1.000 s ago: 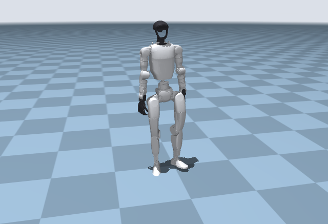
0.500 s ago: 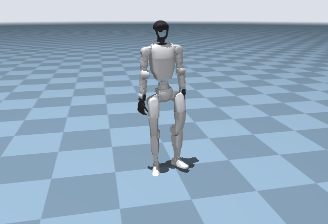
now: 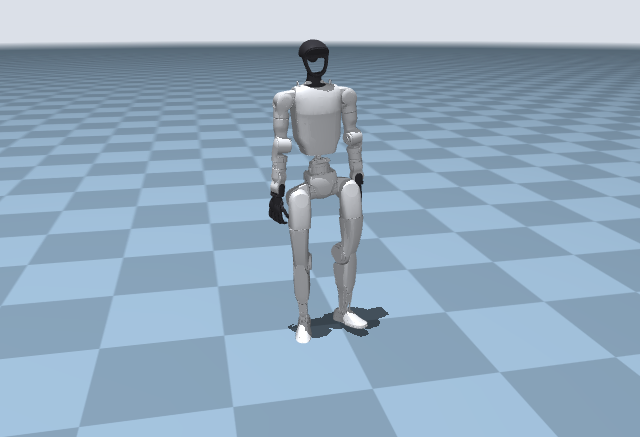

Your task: Upper body actions

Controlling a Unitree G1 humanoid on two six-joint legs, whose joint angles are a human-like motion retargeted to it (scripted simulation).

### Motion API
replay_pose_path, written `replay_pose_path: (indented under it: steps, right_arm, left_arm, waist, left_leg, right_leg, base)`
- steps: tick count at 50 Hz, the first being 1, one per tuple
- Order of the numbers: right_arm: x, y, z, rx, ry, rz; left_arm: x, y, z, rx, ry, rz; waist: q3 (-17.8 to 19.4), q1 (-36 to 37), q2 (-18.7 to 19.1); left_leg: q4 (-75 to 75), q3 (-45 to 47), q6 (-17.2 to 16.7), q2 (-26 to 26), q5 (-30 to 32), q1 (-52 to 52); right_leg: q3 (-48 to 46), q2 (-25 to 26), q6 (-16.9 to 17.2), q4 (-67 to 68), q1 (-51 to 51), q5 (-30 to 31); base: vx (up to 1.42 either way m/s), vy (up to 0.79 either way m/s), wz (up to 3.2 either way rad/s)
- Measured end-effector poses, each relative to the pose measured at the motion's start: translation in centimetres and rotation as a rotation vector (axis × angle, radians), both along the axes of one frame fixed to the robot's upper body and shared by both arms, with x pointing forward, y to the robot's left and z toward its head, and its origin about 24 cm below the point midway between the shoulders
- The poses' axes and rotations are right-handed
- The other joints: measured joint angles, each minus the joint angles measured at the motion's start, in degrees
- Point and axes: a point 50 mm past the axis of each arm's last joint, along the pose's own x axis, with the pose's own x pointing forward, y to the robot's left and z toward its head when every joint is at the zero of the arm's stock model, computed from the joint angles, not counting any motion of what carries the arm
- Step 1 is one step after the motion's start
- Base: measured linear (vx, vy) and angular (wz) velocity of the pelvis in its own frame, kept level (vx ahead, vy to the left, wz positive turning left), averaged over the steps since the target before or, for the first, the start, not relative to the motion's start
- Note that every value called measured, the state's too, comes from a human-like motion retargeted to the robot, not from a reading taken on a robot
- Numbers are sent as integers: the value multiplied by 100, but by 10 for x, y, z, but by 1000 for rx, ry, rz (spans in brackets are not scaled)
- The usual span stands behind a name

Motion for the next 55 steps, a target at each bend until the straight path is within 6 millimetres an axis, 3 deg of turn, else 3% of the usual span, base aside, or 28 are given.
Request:
replay_pose_path:
  steps: [55]
  right_arm:
    - [0, 0, 0, 4, 5, 21]
  left_arm:
    - [-2, -2, 0, -6, 1, 17]
  waist:
    - [-29, -69, 30]
  left_leg:
    - [6, -18, 9, 21, -37, -42]
  right_leg:
    - [-29, -48, 12, 17, -32, 169]
  base:
    - [0, 0, 0]
